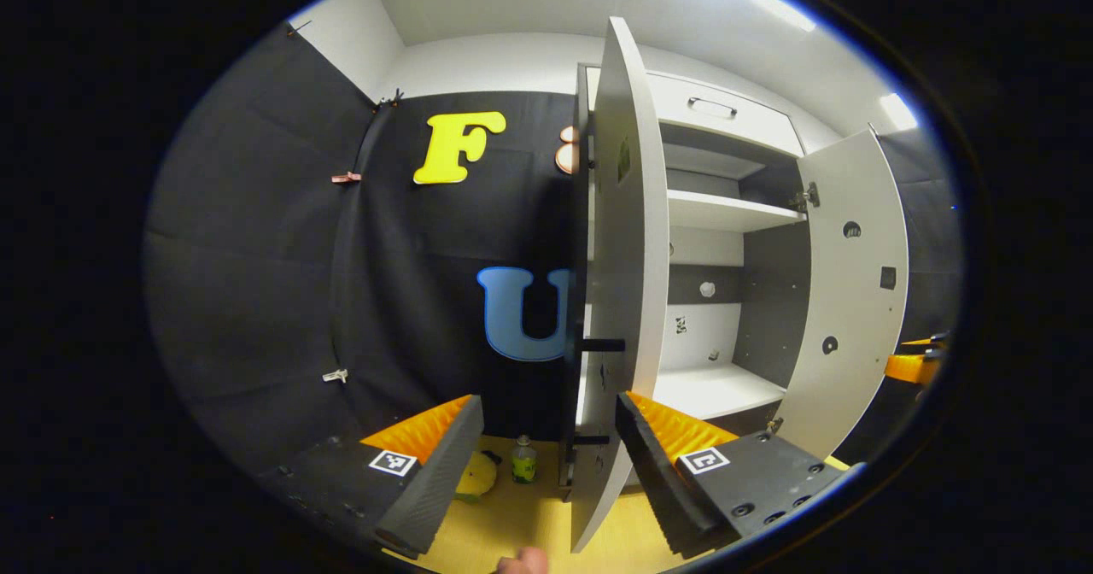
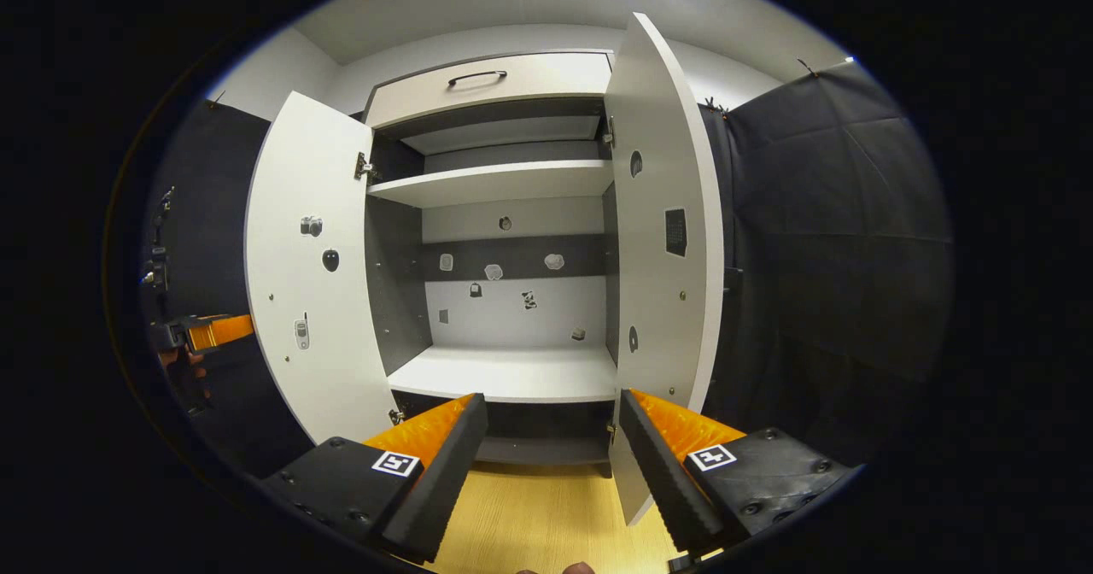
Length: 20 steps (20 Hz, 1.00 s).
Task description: Open the right door of the double-door shoe cabinet with the right hand, and open the left door with the left hand.
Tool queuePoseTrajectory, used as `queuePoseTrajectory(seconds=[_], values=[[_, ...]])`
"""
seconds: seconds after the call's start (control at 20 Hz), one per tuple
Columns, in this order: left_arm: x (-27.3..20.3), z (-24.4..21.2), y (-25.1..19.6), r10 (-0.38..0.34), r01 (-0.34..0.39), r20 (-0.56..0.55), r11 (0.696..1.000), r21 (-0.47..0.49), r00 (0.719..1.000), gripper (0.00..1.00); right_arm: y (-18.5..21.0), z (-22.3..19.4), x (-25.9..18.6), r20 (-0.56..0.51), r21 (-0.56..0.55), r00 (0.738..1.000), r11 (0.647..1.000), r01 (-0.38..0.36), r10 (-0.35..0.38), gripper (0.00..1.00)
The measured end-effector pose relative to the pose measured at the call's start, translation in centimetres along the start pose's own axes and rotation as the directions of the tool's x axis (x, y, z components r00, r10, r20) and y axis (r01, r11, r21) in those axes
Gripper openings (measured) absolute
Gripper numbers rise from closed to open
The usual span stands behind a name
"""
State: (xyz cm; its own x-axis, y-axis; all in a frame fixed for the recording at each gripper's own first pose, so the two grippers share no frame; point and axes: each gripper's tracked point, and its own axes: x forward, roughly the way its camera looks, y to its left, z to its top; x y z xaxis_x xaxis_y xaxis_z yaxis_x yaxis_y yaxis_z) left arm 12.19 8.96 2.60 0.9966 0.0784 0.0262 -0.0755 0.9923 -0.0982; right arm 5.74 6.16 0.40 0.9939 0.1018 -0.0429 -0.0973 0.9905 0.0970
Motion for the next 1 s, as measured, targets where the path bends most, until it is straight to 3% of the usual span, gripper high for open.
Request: queuePoseTrajectory(seconds=[0.4,0.7,1.0], values=[[-3.2,0.1,-1.0,0.034,-0.034,-0.009,0.999,0.035,0.999,0.95,-0.1,1.0,0.0,0.022,-0.008,1.000,1.000,-0.010,0.010,0.98],[-3.9,0.0,-6.3,-0.021,0.021,-0.003,0.999,0.042,1.000,0.95,-0.4,2.1,-0.6,0.054,-0.004,0.999,1.000,0.005,-0.004,0.98],[-3.2,-0.8,-9.0,-0.046,0.048,-0.030,0.998,0.045,0.998,0.95,-0.8,2.9,-1.4,0.075,-0.018,0.997,1.000,0.017,-0.015,0.98]])
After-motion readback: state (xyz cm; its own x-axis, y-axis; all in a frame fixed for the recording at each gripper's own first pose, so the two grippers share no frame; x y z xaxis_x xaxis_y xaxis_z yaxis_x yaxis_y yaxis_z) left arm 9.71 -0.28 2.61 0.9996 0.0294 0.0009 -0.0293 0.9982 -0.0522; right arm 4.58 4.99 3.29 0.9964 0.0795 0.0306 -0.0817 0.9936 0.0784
